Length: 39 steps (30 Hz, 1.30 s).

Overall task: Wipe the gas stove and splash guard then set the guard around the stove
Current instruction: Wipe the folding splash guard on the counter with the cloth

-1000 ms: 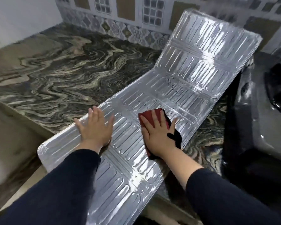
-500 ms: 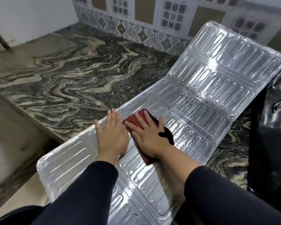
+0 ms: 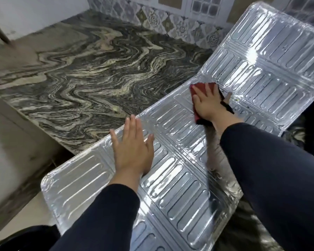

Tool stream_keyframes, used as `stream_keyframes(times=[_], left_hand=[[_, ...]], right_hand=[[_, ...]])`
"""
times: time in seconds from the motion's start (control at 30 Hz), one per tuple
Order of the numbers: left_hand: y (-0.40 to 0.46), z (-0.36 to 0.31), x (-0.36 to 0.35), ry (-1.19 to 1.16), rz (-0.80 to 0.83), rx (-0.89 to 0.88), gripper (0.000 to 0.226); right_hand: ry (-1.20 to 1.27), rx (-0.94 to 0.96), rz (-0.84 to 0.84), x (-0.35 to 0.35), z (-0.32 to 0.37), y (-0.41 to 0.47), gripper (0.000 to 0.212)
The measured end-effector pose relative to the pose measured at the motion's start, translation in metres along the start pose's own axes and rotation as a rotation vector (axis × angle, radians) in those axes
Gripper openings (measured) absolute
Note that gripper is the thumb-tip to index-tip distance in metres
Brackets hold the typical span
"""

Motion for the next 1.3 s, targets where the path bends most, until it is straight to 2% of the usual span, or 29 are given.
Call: stream_keyframes(times=[0.23,0.4,0.57,0.7,0.8,0.9,1.07,1.2,1.3], left_hand=[[0.001,-0.001,0.001,0.004,0.018,0.010,0.071],[0.001,0.001,0.002,0.009,0.030,0.009,0.071],[0.001,0.000,0.003,0.033,0.030,0.001,0.071],[0.003,0.000,0.003,0.053,0.058,-0.007,0.071],[0.007,0.014,0.007,0.068,0.074,0.042,0.071],[0.007,0.024,0.020,0.051,0.023,0.137,0.071],[0.006,-0.013,0.019,-0.022,0.077,0.081,0.063],[0.004,-0.008,0.003,-0.010,0.043,0.060,0.065],[0.004,-0.007,0.000,0.024,0.011,0.041,0.065]], right_hand=[[0.001,0.255,-0.010,-0.024,0.071,-0.103,0.047],[-0.057,0.353,-0.002,-0.028,0.051,-0.177,0.048],[-0.049,0.113,0.001,-0.011,-0.031,-0.159,0.050],[-0.094,0.047,0.002,-0.013,-0.039,-0.146,0.051],[-0.059,0.085,-0.006,-0.017,-0.013,-0.156,0.050],[-0.016,0.149,-0.014,-0.026,0.030,-0.167,0.050],[0.015,0.280,-0.056,-0.042,0.097,-0.189,0.048],[0.002,0.298,-0.058,-0.045,0.103,-0.194,0.048],[-0.027,0.406,-0.010,-0.040,0.092,-0.184,0.047]])
Point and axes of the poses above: each hand's wrist, its own y-axis towards the middle knuckle, its own x-axis out of the back of the hand, z = x × y, the point moved 4 cm from there along y, towards the middle knuckle, and after that the axes turned 11 degrees about x, right-handed, at the moved point
